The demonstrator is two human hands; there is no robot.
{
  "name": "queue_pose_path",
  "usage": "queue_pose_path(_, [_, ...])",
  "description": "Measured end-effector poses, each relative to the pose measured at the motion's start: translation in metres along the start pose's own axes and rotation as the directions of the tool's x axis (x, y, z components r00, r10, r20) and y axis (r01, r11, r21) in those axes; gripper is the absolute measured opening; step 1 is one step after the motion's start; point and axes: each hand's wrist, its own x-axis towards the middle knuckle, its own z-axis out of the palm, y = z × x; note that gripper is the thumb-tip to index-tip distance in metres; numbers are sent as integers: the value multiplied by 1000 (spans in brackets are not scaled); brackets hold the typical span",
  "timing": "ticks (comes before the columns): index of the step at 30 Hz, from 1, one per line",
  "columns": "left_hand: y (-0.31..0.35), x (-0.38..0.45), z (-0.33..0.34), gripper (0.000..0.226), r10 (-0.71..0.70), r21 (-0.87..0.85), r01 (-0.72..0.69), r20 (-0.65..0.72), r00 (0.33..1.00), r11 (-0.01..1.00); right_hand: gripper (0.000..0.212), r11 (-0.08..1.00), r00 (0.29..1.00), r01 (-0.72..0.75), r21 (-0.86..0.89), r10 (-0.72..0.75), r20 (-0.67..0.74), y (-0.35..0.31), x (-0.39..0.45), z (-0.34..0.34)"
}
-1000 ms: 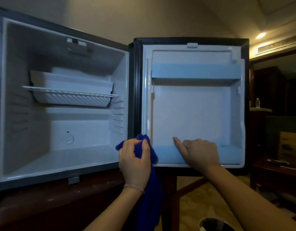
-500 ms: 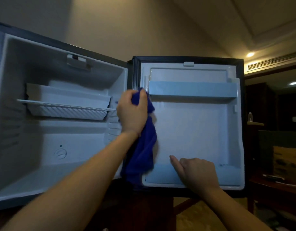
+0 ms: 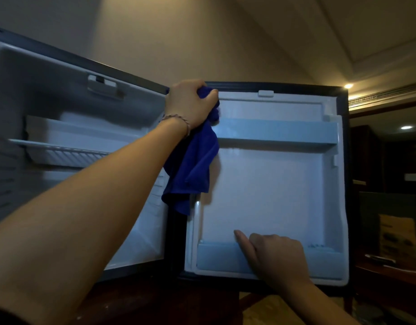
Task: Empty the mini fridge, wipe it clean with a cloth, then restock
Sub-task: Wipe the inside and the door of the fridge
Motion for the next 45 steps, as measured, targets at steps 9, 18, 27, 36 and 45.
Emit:
queue_pose_path(9, [-24, -116, 6, 27, -306, -386, 245, -106, 946, 890, 43, 936, 942, 258, -241, -189, 276, 5, -5, -9])
queue_pose_path(18, [-58, -277, 12, 14, -372, -432, 306, -74, 925, 848, 45, 952, 947, 201, -232, -127, 296, -2, -3, -13])
queue_pose_path(27, [-56, -273, 12, 15, -355, -391, 289, -108, 928, 874, 57, 982, 986, 84, -170, -57, 153, 6, -5, 8])
queue_pose_path(36, [-28, -150, 14, 21, -118, -229, 62, -238, 964, 971, 70, 1000, 1000, 1, -15, -1, 14, 5, -3, 3])
queue_pose_path(45, [-25, -179, 16, 15, 201, 35, -200, -292, 935, 979, 80, 999, 989, 17, 41, -23, 146, 14, -3, -1])
